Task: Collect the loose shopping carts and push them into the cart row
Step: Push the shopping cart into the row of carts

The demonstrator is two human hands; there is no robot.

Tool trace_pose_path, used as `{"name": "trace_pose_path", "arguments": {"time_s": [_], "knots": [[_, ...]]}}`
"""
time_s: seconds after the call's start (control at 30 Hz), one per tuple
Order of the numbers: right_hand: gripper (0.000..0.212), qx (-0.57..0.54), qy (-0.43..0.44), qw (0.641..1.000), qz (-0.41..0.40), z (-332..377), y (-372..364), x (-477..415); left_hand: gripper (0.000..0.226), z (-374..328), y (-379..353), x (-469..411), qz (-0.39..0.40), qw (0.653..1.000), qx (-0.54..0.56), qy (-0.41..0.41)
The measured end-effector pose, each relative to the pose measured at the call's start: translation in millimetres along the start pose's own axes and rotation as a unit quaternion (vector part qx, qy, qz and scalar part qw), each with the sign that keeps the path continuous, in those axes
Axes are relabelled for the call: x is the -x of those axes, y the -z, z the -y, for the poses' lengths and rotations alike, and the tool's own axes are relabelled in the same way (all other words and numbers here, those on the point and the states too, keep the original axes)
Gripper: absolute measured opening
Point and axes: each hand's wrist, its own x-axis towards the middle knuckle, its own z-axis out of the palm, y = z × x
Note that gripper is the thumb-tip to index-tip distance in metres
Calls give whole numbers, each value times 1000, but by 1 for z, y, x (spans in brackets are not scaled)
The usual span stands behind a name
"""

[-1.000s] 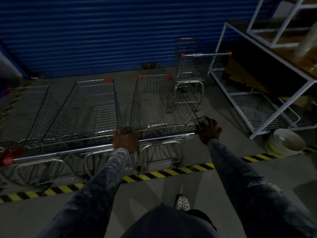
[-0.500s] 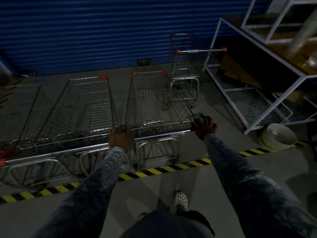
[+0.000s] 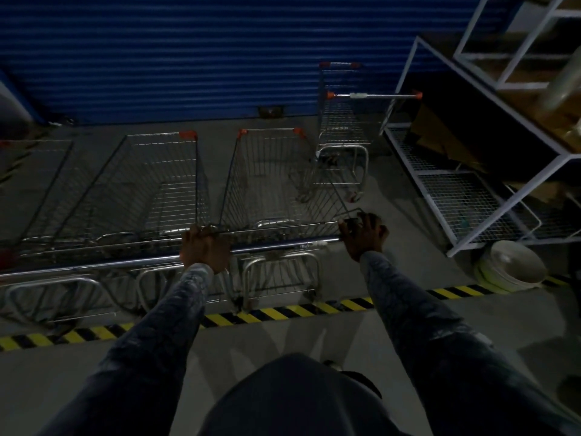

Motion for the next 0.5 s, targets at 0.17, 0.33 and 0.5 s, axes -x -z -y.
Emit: {"name": "trace_pose_path", "arguments": {"time_s": [0.17,0.33,0.5], "knots": [[76,-31,2,999,7,-6,-9,-11,28,3,-4,-2,-2,997,76,20],[60,-18,14,999,25,-5,-8,-18,46,13,-16,-13,5,992,118,50],[62,-10,34,999,-7,-4,-7,-18,44,18,-28,-19,3,989,134,69]]}}
